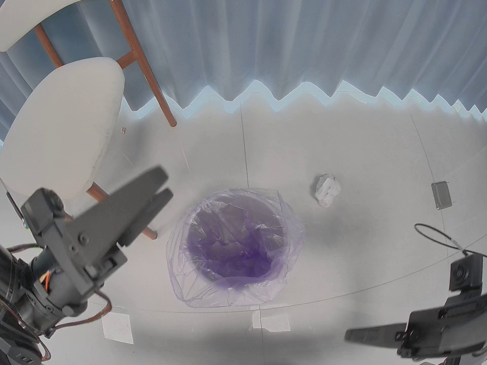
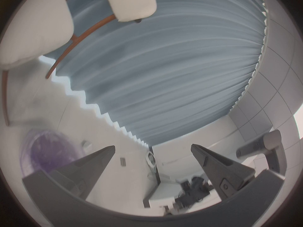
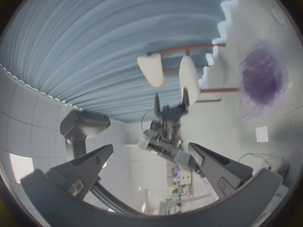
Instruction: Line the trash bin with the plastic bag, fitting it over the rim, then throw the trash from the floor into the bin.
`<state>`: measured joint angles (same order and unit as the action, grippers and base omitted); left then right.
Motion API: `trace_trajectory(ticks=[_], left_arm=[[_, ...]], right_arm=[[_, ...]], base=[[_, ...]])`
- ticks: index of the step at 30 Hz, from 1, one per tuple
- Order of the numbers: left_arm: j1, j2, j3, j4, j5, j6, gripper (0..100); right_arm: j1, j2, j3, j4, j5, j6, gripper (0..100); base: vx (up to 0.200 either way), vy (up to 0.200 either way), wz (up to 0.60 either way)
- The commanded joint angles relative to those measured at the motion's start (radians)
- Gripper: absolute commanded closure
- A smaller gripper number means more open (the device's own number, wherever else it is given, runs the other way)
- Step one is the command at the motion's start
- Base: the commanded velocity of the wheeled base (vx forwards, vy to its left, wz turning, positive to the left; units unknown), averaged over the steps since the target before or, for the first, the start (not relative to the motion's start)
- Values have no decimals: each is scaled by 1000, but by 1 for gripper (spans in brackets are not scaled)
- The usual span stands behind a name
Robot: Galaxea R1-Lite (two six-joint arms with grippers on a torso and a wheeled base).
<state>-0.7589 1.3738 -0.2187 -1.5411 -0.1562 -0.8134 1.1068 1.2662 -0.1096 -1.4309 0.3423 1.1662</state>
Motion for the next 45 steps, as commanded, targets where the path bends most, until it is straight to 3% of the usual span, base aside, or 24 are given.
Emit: trace_trajectory(ticks=[1, 3, 4, 5, 9, 13, 16, 19, 27, 31, 33, 35, 36, 37, 38, 40, 45], left_arm=[[61, -117, 219, 81, -256, -56, 0], [61, -117, 219, 81, -256, -56, 0], [69, -160, 185, 211, -252, -62, 0], [82, -159, 145, 257, -247, -62, 0], [184, -76, 47, 326, -232, -21, 0], [219, 73, 19, 343, -238, 220, 0], [210, 194, 18, 352, -240, 315, 0], [182, 284, -41, 352, -238, 292, 0], [136, 458, -108, 360, -246, -52, 0], [139, 515, -74, 357, -240, -50, 0], [141, 565, -50, 325, -233, 53, 0], [151, 605, -14, 269, -221, 232, 0], [161, 637, 33, 202, -209, 399, 0], [162, 642, 36, 194, -209, 415, 0], [185, 689, 62, 107, -203, 542, 0], [199, 763, 64, -30, -177, 580, 0], [228, 777, 13, -8, -164, 586, 0]], right_arm=[[-300, -240, -4, 199, 63, 9, 0], [-300, -240, -4, 199, 63, 9, 0], [-332, -249, -24, 198, 80, 9, 0], [-349, -243, -42, 199, 84, 9, 0], [-426, -179, -130, 217, 106, 15, 0], [-558, -18, -277, 283, 122, 15, 0], [-683, 88, -367, 293, 121, 6, 0], [-766, 130, -366, 293, 129, 12, 0], [-800, 139, -314, 285, 129, -94, 0], [-797, 139, -305, 285, 129, -112, 0], [-798, 145, -300, 285, 129, -125, 0], [-797, 142, -298, 285, 129, -131, 0], [-792, 139, -298, 285, 129, -132, 0], [-792, 137, -297, 287, 129, -132, 0], [-789, 136, -297, 285, 129, -132, 0], [-788, 136, -297, 285, 129, -132, 0], [-785, 136, -294, 287, 130, -132, 0]], base=[[0, 0, 0], [0, 0, 0], [0, 0, 0], [0, 0, 0], [0, 0, 0], [0, 0, 0], [0, 0, 0], [0, 0, 0], [0, 0, 0], [0, 0, 0], [0, 0, 0], [0, 0, 0], [0, 0, 0], [0, 0, 0], [0, 0, 0], [0, 0, 0], [0, 0, 0]])
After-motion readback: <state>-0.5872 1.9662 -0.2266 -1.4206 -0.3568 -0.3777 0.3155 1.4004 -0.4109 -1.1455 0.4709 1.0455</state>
